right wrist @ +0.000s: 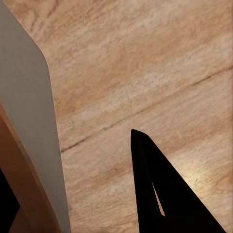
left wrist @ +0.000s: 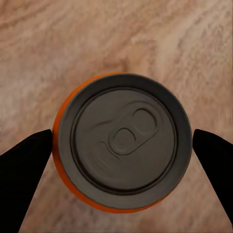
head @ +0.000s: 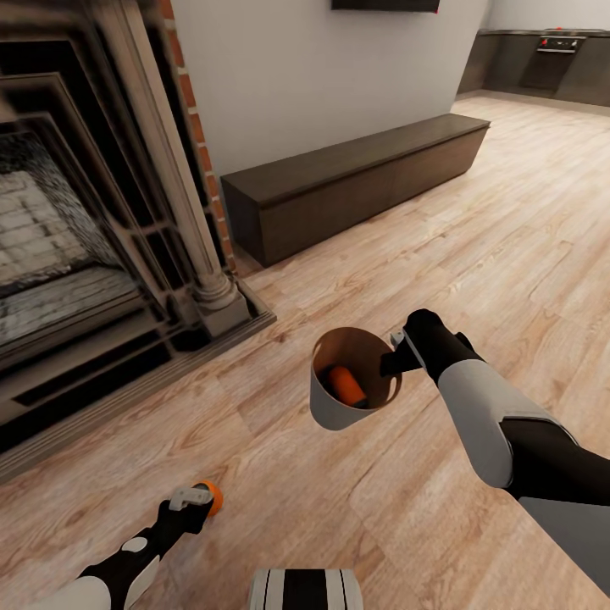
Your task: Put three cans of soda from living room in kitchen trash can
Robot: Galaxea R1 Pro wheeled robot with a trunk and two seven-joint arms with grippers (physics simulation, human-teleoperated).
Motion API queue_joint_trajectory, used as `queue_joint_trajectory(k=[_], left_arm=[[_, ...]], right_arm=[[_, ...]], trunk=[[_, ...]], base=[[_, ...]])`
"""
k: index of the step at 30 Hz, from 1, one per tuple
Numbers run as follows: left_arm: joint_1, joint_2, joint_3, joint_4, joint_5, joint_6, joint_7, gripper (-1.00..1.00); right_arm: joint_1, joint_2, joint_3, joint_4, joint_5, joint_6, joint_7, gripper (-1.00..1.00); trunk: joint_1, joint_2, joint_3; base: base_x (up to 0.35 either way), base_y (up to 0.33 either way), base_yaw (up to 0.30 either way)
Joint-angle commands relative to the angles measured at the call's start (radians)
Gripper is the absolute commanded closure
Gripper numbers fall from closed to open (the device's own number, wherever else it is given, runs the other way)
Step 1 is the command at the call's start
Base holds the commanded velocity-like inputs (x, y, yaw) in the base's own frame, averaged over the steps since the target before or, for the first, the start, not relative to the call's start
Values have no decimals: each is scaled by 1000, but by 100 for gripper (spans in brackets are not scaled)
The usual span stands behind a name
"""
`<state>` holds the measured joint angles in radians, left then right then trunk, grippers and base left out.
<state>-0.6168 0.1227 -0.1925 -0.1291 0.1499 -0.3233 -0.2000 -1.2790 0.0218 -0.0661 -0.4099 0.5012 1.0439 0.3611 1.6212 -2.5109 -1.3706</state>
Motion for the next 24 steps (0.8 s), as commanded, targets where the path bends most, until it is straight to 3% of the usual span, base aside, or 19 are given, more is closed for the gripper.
queue_joint_trajectory(k=[1, 5, 24], left_arm=[[0, 0, 0, 1, -1, 1, 1, 100], [0, 0, 1, 2, -1, 1, 1, 100], [0, 0, 1, 5, -4, 8, -1, 100]], right_arm=[[0, 1, -3, 0, -28, 3, 2, 100], [0, 1, -2, 0, -29, 3, 2, 100], [0, -2, -3, 1, -29, 3, 4, 100]], trunk=[[0, 0, 0], [0, 0, 0], [-9, 4, 74]], base=[[0, 0, 0], [0, 0, 0], [0, 0, 0]])
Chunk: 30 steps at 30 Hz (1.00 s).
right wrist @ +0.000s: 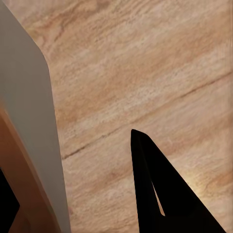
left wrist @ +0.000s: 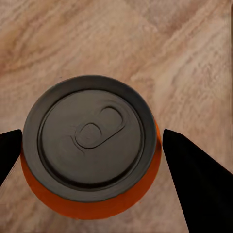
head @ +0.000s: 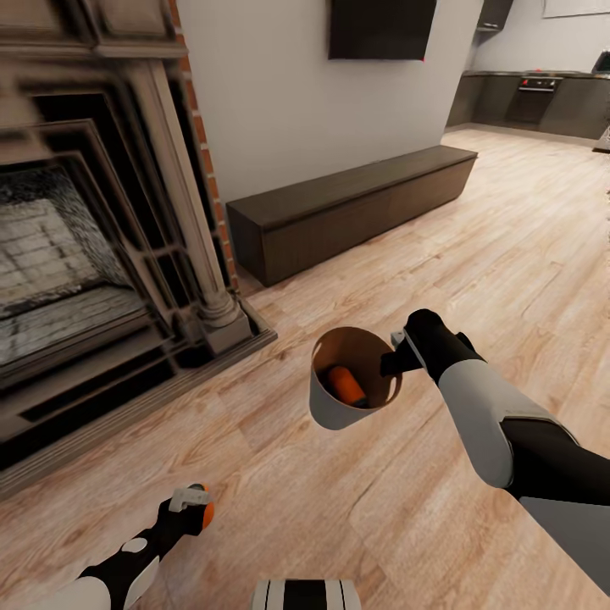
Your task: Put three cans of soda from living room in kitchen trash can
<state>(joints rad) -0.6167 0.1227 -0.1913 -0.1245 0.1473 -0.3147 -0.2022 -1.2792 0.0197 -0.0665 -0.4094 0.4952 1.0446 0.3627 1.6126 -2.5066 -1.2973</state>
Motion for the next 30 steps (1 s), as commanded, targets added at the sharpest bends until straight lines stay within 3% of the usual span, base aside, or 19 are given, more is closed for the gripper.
queue_joint_trajectory(k=[1, 17, 20, 23, 24, 25, 26, 27, 28, 30], left_arm=[[0, 0, -1, 0, -1, 0, 1, 100], [0, 5, -3, -7, -2, 2, -21, 100], [-1, 8, -3, -9, -2, 44, -72, 100], [-1, 13, 1, -41, 3, 139, -212, 100], [-1, 23, 6, -89, 5, 188, -270, 100], [-1, 53, 27, -213, 14, 289, -325, 100], [0, 65, 39, -271, 20, 330, -336, 100], [7, 96, 68, -407, 30, 417, -353, 100], [17, 112, 83, -481, 34, 463, -359, 100], [103, 153, 149, -809, 44, 649, -371, 100]], right_arm=[[0, -1, -3, 1, -23, 3, 2, 100], [10, 3, -1, 3, -24, 3, 4, 100], [28, 1, -2, 3, -24, 3, 4, 100], [50, -3, -1, 3, -23, 3, 4, 100], [59, -3, -1, 3, -23, 3, 4, 100], [69, -3, -1, 3, -23, 3, 4, 100], [71, -3, -1, 3, -23, 3, 4, 100], [76, -3, 0, 3, -23, 3, 4, 100], [79, -3, 0, 3, -23, 3, 4, 100], [96, -2, 0, 3, -22, 3, 4, 100]], trunk=[[0, 0, 4], [-8, 4, 66], [-9, 5, 77], [-10, 5, 89], [-11, 6, 93], [-11, 6, 97], [-12, 6, 101], [-12, 6, 105], [-13, 7, 108], [-20, 21, 115]], base=[[0, 0, 0], [0, 0, 0], [0, 0, 0], [0, 0, 0], [0, 0, 0], [0, 0, 0], [0, 0, 0], [0, 0, 0], [0, 0, 0], [0, 0, 0]])
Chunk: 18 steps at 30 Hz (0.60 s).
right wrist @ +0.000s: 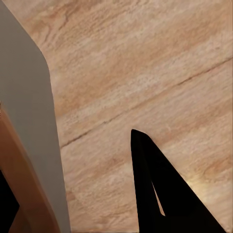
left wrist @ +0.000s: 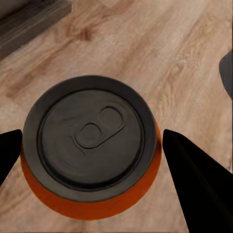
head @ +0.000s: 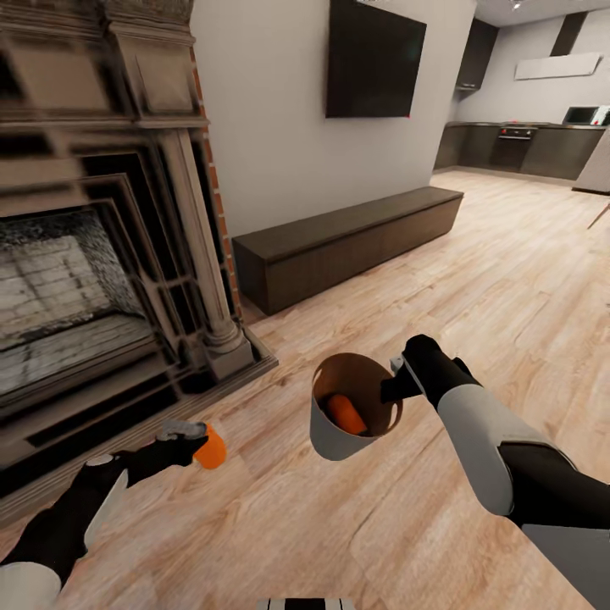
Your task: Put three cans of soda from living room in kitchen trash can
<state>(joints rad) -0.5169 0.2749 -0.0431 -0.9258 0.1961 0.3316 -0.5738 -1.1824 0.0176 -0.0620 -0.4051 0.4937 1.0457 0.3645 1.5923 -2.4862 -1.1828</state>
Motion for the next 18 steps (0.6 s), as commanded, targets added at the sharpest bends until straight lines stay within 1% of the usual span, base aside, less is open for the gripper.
queue_joint_trajectory(k=[1, 2, 3, 4, 5, 6, 7, 8, 9, 10, 11, 12, 13, 14, 15, 16, 17, 18], left_arm=[[26, 7, 25, -93, -4, 50, 0, 100], [46, 11, 55, -173, -3, 97, 0, 100], [77, 17, 133, -329, -1, 206, -2, 100], [97, 19, 207, -448, 0, 311, -6, 100], [104, 20, 236, -491, 1, 360, -8, 100], [114, 23, 279, -554, 2, 444, -14, 100], [120, 27, 307, -594, 2, 508, -26, 100], [121, 31, 325, -620, 3, 555, -54, 100], [121, 35, 332, -630, 3, 576, -75, 100], [116, 51, 342, -644, 3, 625, -130, 100], [96, 78, 349, -652, 3, 674, -196, 100], [81, 93, 351, -656, 3, 692, -231, 100], [47, 118, 354, -660, 7, 716, -296, 100], [11, 136, 354, -662, 16, 716, -353, 100], [-9, 143, 353, -662, 23, 716, -376, 100], [-54, 152, 351, -663, 34, 716, -410, 100], [-101, 157, 338, -661, 41, 716, -432, 100], [-127, 159, 322, -660, 44, 716, -440, 100]], right_arm=[[4, 0, -4, -1, -20, 1, 2, 100], [8, 1, -4, -1, -20, 1, 2, 100], [15, 1, -4, -1, -20, 1, 2, 100], [21, 2, -4, -1, -20, 1, 2, 100], [24, 2, -4, -2, -20, 1, 2, 100], [29, 1, -4, -2, -21, 1, 2, 100], [32, 1, -5, -2, -21, 1, 2, 100], [35, 2, -4, -2, -21, 1, 2, 100], [36, 2, -4, -2, -21, 1, 2, 100], [37, 2, -4, -2, -20, 1, 2, 100], [39, 2, -4, -2, -21, 1, 2, 100], [39, 2, -5, -2, -21, 1, 2, 100], [40, 3, -4, -2, -21, 1, 2, 100], [40, 3, -4, -1, -21, 1, 2, 100], [40, 4, -4, -1, -21, 1, 2, 100], [41, 4, -3, -1, -21, 1, 2, 100], [41, 5, -2, -1, -20, 1, 2, 100], [41, 6, -2, -1, -21, 1, 2, 100]], trunk=[[-4, 7, 3], [-8, 14, 6], [-12, 21, 10], [-15, 28, 13], [-19, 35, 16], [-23, 42, 19], [-27, 49, 22], [-31, 56, 25], [-35, 63, 28], [-38, 70, 32], [-42, 77, 35], [-46, 84, 38], [-50, 91, 41], [-54, 98, 44], [-58, 105, 47], [-61, 112, 50], [-65, 119, 53], [-69, 126, 57]], base=[[0, 0, 0], [0, 0, 0], [0, 0, 0], [0, 0, 0], [0, 0, 0], [0, 0, 0], [0, 0, 0], [0, 0, 0], [0, 0, 0], [0, 0, 0], [0, 0, 0], [0, 0, 0], [0, 0, 0], [0, 0, 0], [0, 0, 0], [0, 0, 0], [0, 0, 0], [0, 0, 0]])
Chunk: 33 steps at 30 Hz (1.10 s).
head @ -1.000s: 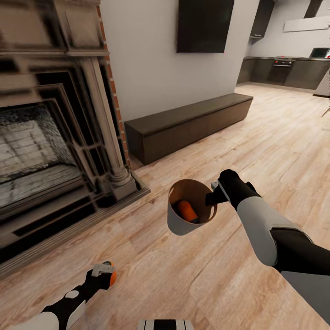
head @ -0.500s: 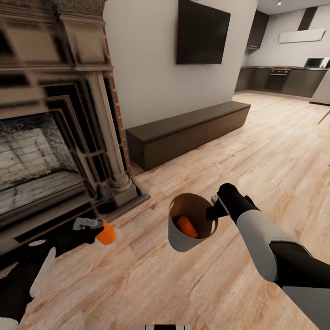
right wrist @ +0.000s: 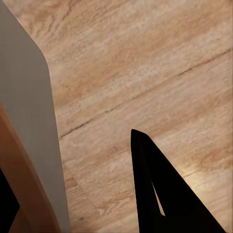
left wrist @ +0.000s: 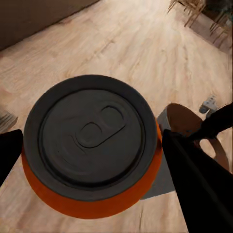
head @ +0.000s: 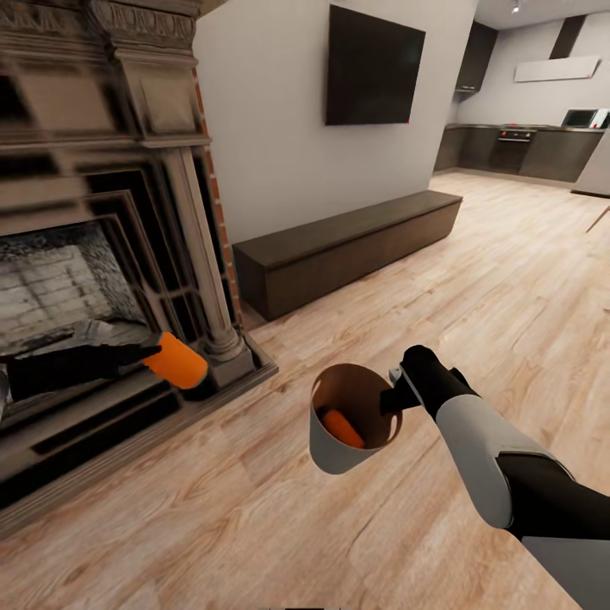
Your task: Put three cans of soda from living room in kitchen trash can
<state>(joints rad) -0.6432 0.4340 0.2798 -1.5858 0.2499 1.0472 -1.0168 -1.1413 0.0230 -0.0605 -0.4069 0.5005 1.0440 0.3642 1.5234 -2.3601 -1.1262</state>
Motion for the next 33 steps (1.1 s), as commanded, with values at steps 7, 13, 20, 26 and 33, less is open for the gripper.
queue_joint_trajectory(k=[7, 13, 20, 26, 33], left_arm=[[-375, 3, -370, 79, 108, 0, -42, 100], [-619, -157, -669, 281, 173, 0, -29, 100], [-731, -243, -800, 346, 178, 0, 25, 100], [-744, -291, -977, 377, 177, 0, 142, 100], [-739, -302, -1055, 383, 161, 0, 201, 100]], right_arm=[[0, 16, 2, 2, -28, 3, 1, 100], [0, 45, 4, 2, -27, 3, -1, 100], [-2, 58, 4, 2, -24, 3, -2, 100], [-3, 59, 4, 2, -22, 3, -2, 100], [-3, 68, 3, 2, -22, 3, -4, 100]], trunk=[[-27, 49, 22], [-50, 91, 41], [-77, 140, 63], [-81, 147, 66], [-81, 147, 66]], base=[[0, 0, 0], [0, 0, 0], [0, 0, 0], [0, 0, 0], [0, 0, 0]])
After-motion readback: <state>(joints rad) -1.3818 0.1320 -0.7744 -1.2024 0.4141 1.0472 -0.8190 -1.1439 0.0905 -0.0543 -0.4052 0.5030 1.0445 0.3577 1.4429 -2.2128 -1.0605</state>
